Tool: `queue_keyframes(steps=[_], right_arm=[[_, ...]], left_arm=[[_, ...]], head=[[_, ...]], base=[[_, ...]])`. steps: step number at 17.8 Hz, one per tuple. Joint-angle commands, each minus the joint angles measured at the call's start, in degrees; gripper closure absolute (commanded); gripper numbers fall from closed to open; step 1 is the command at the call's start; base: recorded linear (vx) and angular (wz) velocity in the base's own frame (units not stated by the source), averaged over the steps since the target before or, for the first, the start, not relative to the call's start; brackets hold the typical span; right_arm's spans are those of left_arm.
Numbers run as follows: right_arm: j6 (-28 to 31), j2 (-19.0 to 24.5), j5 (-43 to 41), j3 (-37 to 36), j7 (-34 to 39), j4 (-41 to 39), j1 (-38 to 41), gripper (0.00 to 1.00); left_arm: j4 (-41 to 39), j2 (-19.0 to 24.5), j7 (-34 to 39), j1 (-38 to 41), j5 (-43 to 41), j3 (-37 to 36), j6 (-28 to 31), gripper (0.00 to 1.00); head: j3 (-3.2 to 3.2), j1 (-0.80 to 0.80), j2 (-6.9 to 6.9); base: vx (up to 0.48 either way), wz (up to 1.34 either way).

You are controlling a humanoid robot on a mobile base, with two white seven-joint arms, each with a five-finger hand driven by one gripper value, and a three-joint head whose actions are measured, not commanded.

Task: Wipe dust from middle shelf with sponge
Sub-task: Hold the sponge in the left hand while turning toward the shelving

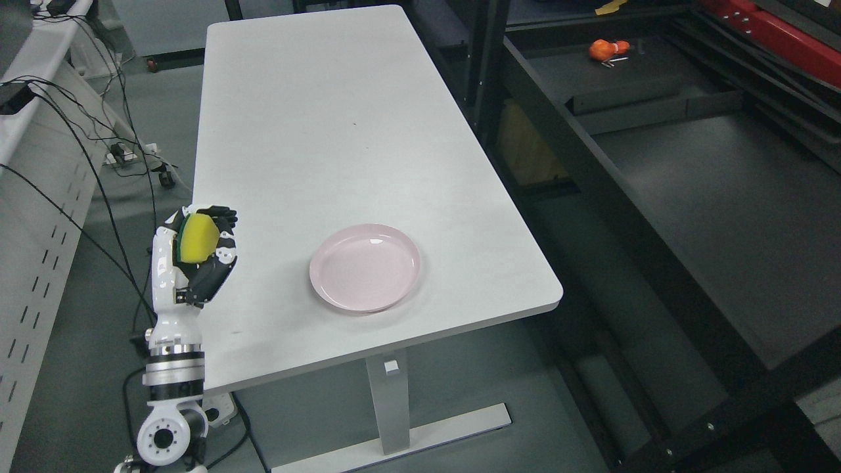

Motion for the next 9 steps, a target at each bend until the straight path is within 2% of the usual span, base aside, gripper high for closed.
queue_keyframes(steps=[1,9], right_arm=[[0.3,-1.0,0.0,0.0,0.0,-1.0,0.0,0.00],[0.3,-1.0,0.0,0.0,0.0,-1.0,0.0,0.00]], left_arm=[[-7.8,0.1,-1.1,11.5,0.3,0.8,-2.2,1.00],[-7.7,0.1,-0.5,12.7,0.4,-0.6,-2.5,1.00]], head=[[0.00,0.00,0.00],[0.00,0.00,0.00]], base=[[-0.185,-0.40],[-0.191,-0.64]])
